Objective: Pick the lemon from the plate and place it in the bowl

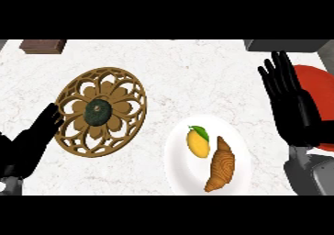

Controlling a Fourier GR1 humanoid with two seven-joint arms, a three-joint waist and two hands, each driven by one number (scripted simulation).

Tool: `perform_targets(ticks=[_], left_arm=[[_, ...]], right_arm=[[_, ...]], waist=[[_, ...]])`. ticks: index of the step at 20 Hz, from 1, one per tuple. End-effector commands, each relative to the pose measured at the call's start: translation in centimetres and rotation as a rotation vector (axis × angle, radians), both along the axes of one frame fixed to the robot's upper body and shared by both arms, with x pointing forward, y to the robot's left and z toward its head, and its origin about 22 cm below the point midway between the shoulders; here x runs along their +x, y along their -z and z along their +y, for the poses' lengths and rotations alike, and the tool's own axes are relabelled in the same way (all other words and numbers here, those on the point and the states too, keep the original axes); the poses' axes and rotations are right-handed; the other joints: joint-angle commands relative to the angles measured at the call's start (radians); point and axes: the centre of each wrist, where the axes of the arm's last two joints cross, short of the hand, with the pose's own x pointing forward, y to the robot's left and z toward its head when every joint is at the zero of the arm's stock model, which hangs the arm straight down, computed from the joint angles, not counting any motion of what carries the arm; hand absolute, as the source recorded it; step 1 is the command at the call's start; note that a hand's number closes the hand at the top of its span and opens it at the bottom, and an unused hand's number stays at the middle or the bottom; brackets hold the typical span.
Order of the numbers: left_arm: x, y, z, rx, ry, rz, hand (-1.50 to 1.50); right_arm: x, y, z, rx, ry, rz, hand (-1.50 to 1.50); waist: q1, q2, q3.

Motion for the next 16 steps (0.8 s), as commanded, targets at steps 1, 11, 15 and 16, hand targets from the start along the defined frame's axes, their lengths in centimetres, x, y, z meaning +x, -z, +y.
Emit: perform_targets(ticks=[1,11,15,16], left_arm=[[0.5,0.4,-2.7,-0.007,0.02,-0.036,0.0],[2.7,-1.9,-9.2,0.029,0.075,-0.314,0.0],[3.6,-1.8,-10.8,0.036,0.084,-0.306,0.0],[3.1,-1.6,-9.7,0.04,0.088,-0.321,0.0]], right_arm=[[0.8,2.4,2.1,-0.056,-0.118,0.028,1.5],[-6.6,10.3,5.9,0.089,-0.114,-0.067,-1.5],[-9.0,13.0,5.0,0.167,-0.132,-0.216,-1.5],[-8.7,13.0,2.8,0.152,-0.097,-0.253,-1.5]], waist=[[0.008,-0.033,0.025],[-0.034,-0.034,0.03],[-0.019,-0.037,0.026],[-0.014,-0.037,0.026]])
